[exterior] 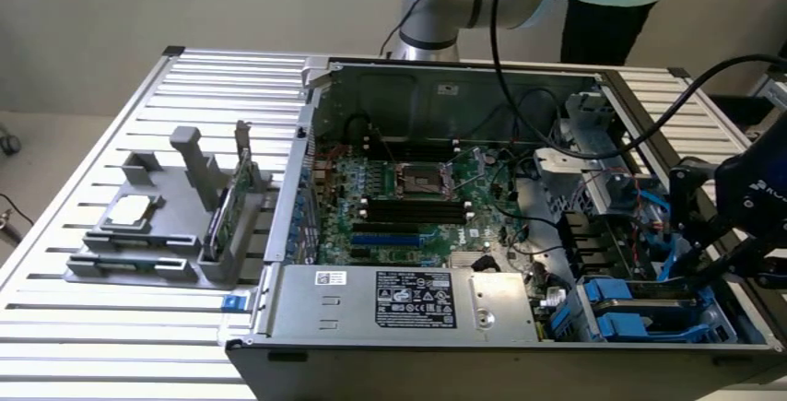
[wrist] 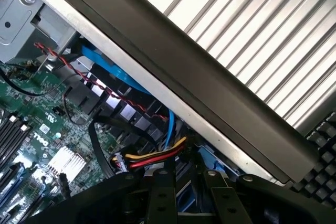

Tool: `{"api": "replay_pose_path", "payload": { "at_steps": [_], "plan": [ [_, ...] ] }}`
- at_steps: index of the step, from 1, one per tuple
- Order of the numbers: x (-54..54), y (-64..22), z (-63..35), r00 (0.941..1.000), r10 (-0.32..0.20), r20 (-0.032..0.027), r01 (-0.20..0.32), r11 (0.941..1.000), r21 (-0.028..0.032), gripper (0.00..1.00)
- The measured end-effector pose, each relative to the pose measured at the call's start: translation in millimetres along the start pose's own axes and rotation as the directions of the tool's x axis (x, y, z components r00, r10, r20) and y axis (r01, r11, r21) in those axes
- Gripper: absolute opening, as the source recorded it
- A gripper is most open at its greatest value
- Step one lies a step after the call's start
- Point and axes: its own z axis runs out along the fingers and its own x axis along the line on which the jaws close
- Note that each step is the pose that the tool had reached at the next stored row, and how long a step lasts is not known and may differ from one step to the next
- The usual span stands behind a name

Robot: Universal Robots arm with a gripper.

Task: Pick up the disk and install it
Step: 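Insert the first disk wire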

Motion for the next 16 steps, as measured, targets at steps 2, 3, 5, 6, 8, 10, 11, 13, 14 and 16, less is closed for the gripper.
{"api": "replay_pose_path", "payload": {
  "at_steps": [2, 3, 5, 6, 8, 10, 11, 13, 14, 16],
  "plan": [
    [-0.1, 1.4, 0.2, 1.0, 0.002, -0.002, -0.002, 1.0, 0.0009, 0.26],
    [-0.2, 2.2, 0.3, 1.0, 0.003, -0.0029, -0.003, 1.0, 0.0015, 0.26],
    [-0.5, 3.5, 0.5, 1.0, 0.005, -0.0046, -0.005, 1.0, 0.0029, 0.26],
    [-0.6, 4.2, 0.5, 1.0, 0.006, -0.0053, -0.006, 1.0, 0.0035, 0.26],
    [-0.7, 5.2, 0.6, 0.9999, 0.009, -0.007, -0.009, 0.9999, 0.0052, 0.26],
    [-0.6, 6.1, 0.7, 0.9999, 0.012, -0.009, -0.012, 0.9999, 0.0072, 0.24],
    [-0.6, 6.4, 0.7, 0.9998, 0.014, -0.01, -0.014, 0.9999, 0.0084, 0.24],
    [-0.4, 6.6, 0.7, 0.9997, 0.019, -0.0131, -0.019, 0.9997, 0.012, 0.17],
    [-0.4, 6.7, 0.5, 0.9996, 0.022, -0.0153, -0.022, 0.9996, 0.0148, 0.17],
    [-0.4, 6.7, 0.4, 0.9994, 0.028, -0.0223, -0.027, 0.9993, 0.0236, 0.17]
  ]
}}
